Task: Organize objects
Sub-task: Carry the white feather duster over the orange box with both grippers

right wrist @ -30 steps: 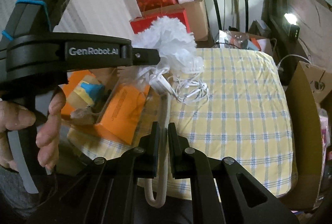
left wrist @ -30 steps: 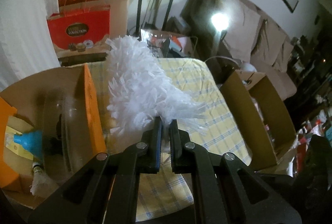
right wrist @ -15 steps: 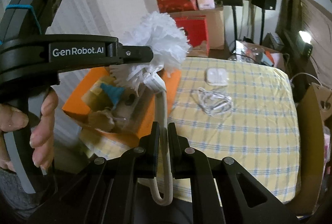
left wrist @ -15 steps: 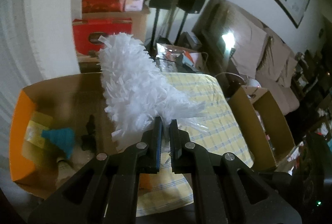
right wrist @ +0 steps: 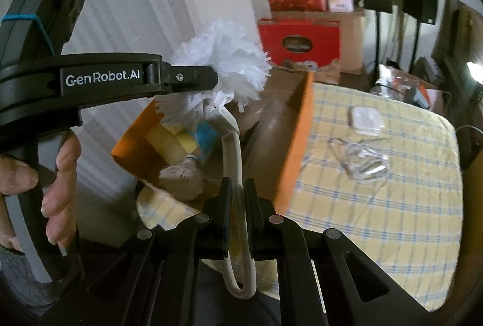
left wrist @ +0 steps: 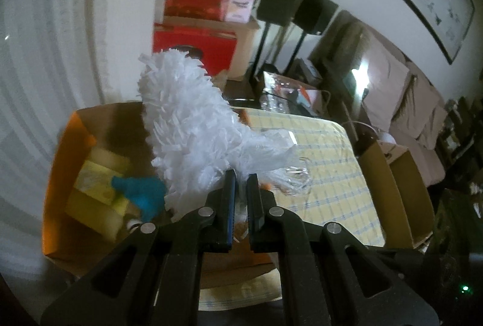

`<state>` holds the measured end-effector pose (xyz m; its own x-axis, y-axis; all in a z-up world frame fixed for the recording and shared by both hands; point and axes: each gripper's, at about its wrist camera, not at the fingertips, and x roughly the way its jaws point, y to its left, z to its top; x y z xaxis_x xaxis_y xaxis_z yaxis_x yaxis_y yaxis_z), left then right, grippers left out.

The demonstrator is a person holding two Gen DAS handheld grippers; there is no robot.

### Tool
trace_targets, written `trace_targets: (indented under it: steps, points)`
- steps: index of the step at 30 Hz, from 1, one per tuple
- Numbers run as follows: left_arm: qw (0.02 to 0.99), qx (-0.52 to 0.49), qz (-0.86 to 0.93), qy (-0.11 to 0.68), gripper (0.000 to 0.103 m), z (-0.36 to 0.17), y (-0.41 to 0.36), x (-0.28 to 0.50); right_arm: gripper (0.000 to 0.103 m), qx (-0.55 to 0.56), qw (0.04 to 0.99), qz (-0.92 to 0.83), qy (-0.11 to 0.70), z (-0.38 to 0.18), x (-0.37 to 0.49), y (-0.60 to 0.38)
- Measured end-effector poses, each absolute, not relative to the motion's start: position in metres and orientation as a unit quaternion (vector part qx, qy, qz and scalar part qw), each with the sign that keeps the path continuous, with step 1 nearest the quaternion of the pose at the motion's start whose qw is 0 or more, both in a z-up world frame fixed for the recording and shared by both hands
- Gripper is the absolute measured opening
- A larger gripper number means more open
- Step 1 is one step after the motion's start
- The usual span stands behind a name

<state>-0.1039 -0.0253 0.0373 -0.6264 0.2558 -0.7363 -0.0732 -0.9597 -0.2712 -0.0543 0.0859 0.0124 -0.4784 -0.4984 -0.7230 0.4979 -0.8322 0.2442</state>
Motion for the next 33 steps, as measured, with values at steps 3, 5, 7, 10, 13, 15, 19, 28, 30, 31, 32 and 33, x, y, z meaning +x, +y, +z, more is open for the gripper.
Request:
trace_targets:
  steps: [3, 5, 7, 10, 13, 15, 19, 28, 30, 31, 32, 33]
  points:
    - [0.081, -0.422, 0.895, -0.115, 0.006, 0.035, -0.041, -0.103, 0.008, 0.428, 0.301, -0.852, 0.003, 0.008, -0.059, 0.072]
    - [0.073, -0.42, 0.897, -0.119, 0.002, 0.034, -0.051, -0.103, 0.008, 0.432, 0.308, -0.847, 0.006, 0.005, -0.063, 0.063]
    - [0.065, -0.418, 0.898, -0.121, 0.001, 0.035, -0.061, -0.103, 0.008, 0.437, 0.314, -0.843, 0.01, 0.002, -0.066, 0.053]
    - [0.056, -0.417, 0.899, -0.123, 0.001, 0.034, -0.072, -0.105, 0.008, 0.439, 0.32, -0.839, 0.018, -0.001, -0.07, 0.039]
    - [0.045, -0.423, 0.896, -0.124, 0.001, 0.027, -0.082, -0.108, 0.008, 0.444, 0.321, -0.836, 0.019, -0.006, -0.073, 0.031]
    - [0.041, -0.432, 0.892, -0.128, 0.001, 0.019, -0.087, -0.109, 0.008, 0.443, 0.32, -0.837, 0.021, -0.006, -0.074, 0.03]
    - [0.037, -0.456, 0.878, -0.139, 0.013, 0.0, -0.094, -0.117, 0.012, 0.446, 0.301, -0.842, 0.032, -0.009, -0.078, 0.031]
    - [0.042, -0.491, 0.855, -0.161, 0.051, -0.038, -0.085, -0.132, 0.036, 0.454, 0.272, -0.846, 0.059, -0.018, -0.082, 0.041]
    - [0.041, -0.498, 0.852, -0.16, 0.051, -0.044, -0.083, -0.135, 0.039, 0.458, 0.271, -0.844, 0.063, -0.021, -0.082, 0.041]
    - [0.041, -0.501, 0.85, -0.159, 0.051, -0.047, -0.082, -0.137, 0.039, 0.462, 0.271, -0.842, 0.064, -0.024, -0.083, 0.041]
    - [0.042, -0.504, 0.848, -0.16, 0.051, -0.05, -0.081, -0.139, 0.039, 0.465, 0.271, -0.84, 0.065, -0.026, -0.084, 0.041]
    - [0.044, -0.508, 0.844, -0.163, 0.051, -0.054, -0.08, -0.141, 0.04, 0.467, 0.271, -0.839, 0.066, -0.028, -0.084, 0.04]
